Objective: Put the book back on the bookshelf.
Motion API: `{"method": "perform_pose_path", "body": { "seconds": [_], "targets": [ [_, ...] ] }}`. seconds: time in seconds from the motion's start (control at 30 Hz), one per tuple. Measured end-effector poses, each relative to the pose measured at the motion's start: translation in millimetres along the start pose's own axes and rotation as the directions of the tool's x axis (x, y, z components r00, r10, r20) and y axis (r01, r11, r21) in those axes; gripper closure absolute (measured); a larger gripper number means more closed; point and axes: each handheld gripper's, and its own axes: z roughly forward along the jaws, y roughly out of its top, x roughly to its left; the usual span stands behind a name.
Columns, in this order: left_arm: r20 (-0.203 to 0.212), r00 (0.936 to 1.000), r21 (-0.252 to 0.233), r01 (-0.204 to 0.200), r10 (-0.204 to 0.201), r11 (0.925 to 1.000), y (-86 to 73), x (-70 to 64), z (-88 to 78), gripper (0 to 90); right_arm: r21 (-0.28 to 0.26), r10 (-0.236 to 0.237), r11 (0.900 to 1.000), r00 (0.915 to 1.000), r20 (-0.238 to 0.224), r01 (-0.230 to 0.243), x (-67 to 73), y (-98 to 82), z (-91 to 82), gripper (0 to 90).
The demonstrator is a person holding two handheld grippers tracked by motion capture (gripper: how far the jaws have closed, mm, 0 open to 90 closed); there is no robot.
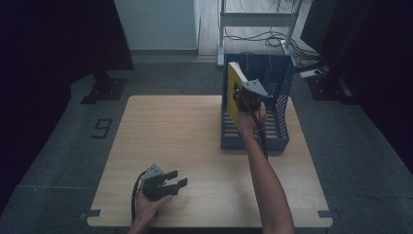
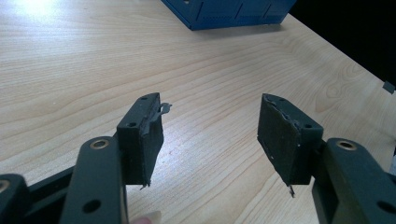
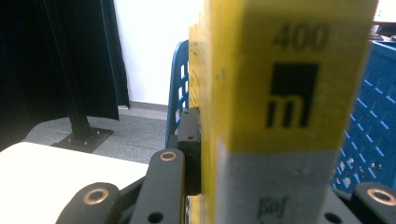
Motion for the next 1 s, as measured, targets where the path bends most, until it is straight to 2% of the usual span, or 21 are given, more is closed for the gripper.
{"method": "perform_pose_path", "body": {
  "seconds": [0.37,1.0],
  "targets": [
    [-0.006,1.0000,-0.001,0.005,-0.005,1.0000,-0.7,2.3,-1.8,40.4,0.016,0.003,1.000,1.0000,0.009,-0.003,2.2,-3.3,12.0,74.3],
    [-0.016,0.9998,-0.001,0.012,-0.012,0.9999,-2.5,5.2,-3.5,40.4,0.007,0.001,1.000,0.9998,0.018,-0.001,6.9,-6.0,24.0,74.2]
  ]
}}
